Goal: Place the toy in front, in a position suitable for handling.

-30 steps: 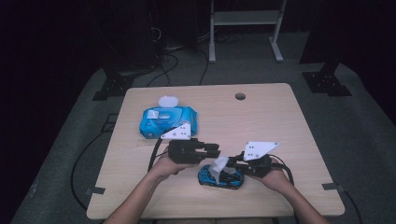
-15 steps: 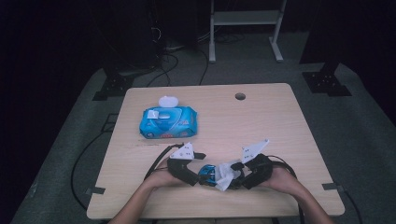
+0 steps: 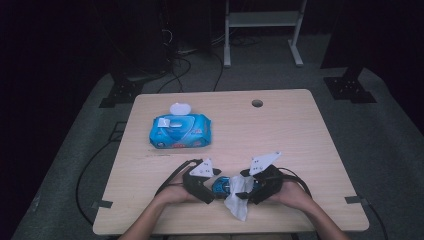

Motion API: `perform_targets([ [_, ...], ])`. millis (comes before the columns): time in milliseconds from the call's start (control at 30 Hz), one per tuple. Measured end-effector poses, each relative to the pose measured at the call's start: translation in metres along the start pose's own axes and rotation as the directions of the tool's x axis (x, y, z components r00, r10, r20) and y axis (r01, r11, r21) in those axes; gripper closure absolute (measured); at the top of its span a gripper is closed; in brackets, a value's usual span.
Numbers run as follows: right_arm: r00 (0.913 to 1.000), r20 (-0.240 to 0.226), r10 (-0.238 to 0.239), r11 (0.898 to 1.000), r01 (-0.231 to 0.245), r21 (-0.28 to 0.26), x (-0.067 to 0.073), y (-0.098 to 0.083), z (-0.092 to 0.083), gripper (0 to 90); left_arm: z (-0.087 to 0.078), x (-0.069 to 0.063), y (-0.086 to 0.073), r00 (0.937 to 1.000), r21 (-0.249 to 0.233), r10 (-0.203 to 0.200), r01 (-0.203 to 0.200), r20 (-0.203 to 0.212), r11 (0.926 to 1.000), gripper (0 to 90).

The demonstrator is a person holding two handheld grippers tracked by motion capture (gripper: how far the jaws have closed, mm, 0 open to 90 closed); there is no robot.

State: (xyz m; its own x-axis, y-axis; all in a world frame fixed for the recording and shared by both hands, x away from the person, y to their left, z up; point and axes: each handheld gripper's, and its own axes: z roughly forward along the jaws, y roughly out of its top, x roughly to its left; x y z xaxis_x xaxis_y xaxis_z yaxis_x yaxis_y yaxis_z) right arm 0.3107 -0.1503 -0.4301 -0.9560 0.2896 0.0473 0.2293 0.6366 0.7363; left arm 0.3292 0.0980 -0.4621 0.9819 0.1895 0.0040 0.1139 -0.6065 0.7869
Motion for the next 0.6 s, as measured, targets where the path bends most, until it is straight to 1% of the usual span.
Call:
perform_targets([
  [33, 0.9998, -0.003, 0.018, 1.0, -0.018, -0.003, -0.002, 0.0, 0.003, 26.0, 0.001, 0.001, -0.001, 0.9999, 0.002, 0.003, -0.003, 0.009, 1.0, 18.6],
  [67, 0.9998, -0.003, 0.018, 1.0, -0.018, -0.003, -0.002, 0.0, 0.003, 26.0, 0.001, 0.001, -0.001, 0.9999, 0.002, 0.003, -0.003, 0.009, 1.0, 18.3],
  [100, 0.9996, -0.006, 0.028, 1.0, -0.028, -0.008, -0.005, -0.002, 0.009, 33.7, 0.004, 0.003, -0.002, 0.9998, 0.016, -0.003, 0.003, 0.022, 0.9999, 18.2],
  [133, 0.9996, 0.004, 0.029, 1.0, -0.029, -0.005, -0.006, -0.002, 0.01, 37.6, 0.005, 0.004, -0.003, 0.9997, 0.027, -0.01, 0.009, 0.024, 0.9996, 17.3],
  [167, 0.9996, 0.004, 0.028, 1.0, -0.028, -0.003, -0.006, -0.003, 0.012, 40.1, 0.006, 0.005, -0.003, 0.9996, 0.035, -0.013, 0.012, 0.025, 0.9993, 15.2],
  [200, 0.9997, 0.001, 0.025, 1.0, -0.025, 0.0, -0.007, -0.004, 0.013, 41.7, 0.008, 0.006, -0.002, 0.9995, 0.051, -0.02, 0.019, 0.024, 0.9985, 14.9],
  [233, 0.9997, 0.012, 0.023, 1.0, -0.023, 0.009, -0.007, -0.005, 0.014, 45.2, 0.01, 0.007, -0.002, 0.9994, 0.053, -0.026, 0.025, 0.024, 0.9983, 13.9],
  [267, 0.9997, 0.012, 0.023, 1.0, -0.023, 0.009, -0.007, -0.005, 0.014, 45.2, 0.01, 0.007, -0.002, 0.9994, 0.053, -0.026, 0.025, 0.024, 0.9983, 11.7],
  [300, 0.9996, 0.024, 0.015, 1.0, -0.015, 0.007, -0.007, -0.009, 0.016, 49.3, 0.011, 0.009, -0.001, 0.9991, 0.058, -0.028, 0.026, 0.033, 0.9979, 11.2],
  [333, 0.9996, 0.024, 0.015, 1.0, -0.015, 0.007, -0.007, -0.009, 0.016, 49.3, 0.013, 0.01, 0.0, 0.9986, 0.06, -0.03, 0.027, 0.043, 0.9978, 11.2],
  [367, 0.9996, 0.012, 0.026, 1.0, -0.026, -0.013, -0.008, -0.011, 0.016, 53.1, 0.015, 0.011, 0.001, 0.9978, 0.07, -0.034, 0.03, 0.057, 0.9971, 10.8],
  [400, 0.9993, 0.009, 0.035, 0.999, -0.035, -0.016, -0.008, -0.012, 0.015, 55.1, 0.017, 0.011, 0.001, 0.9979, 0.066, -0.032, 0.028, 0.057, 0.9974, 10.1],
  [433, 0.9995, 0.009, 0.032, 0.999, -0.031, -0.019, -0.007, -0.013, 0.014, 58.1, 0.018, 0.01, 0.001, 0.9977, 0.066, -0.029, 0.025, 0.061, 0.9975, 9.8],
  [467, 0.9995, 0.009, 0.032, 0.999, -0.031, -0.019, -0.007, -0.013, 0.014, 58.1, 0.018, 0.01, 0.001, 0.9977, 0.066, -0.029, 0.025, 0.061, 0.9975, 9.8],
  [500, 0.9995, 0.013, 0.028, 0.999, -0.028, -0.024, -0.007, -0.013, 0.013, 62.3, 0.019, 0.01, 0.0, 0.9974, 0.071, -0.028, 0.024, 0.066, 0.9972, 9.8],
  [533, 0.9997, 0.022, 0.01, 0.999, -0.009, -0.036, -0.004, -0.014, 0.012, 70.1, 0.021, 0.01, 0.0, 0.9972, 0.08, -0.027, 0.021, 0.069, 0.9966, 9.8],
  [567, 0.9997, 0.024, 0.005, 0.999, -0.004, -0.036, -0.004, -0.014, 0.012, 72.6, 0.025, 0.009, -0.001, 0.9974, 0.096, -0.018, 0.011, 0.07, 0.9953, 9.3],
  [600, 0.9997, 0.023, 0.003, 0.999, -0.002, -0.033, -0.003, -0.014, 0.012, 74.5, 0.027, 0.008, -0.002, 0.9973, 0.103, -0.021, 0.014, 0.07, 0.9946, 9.1],
])
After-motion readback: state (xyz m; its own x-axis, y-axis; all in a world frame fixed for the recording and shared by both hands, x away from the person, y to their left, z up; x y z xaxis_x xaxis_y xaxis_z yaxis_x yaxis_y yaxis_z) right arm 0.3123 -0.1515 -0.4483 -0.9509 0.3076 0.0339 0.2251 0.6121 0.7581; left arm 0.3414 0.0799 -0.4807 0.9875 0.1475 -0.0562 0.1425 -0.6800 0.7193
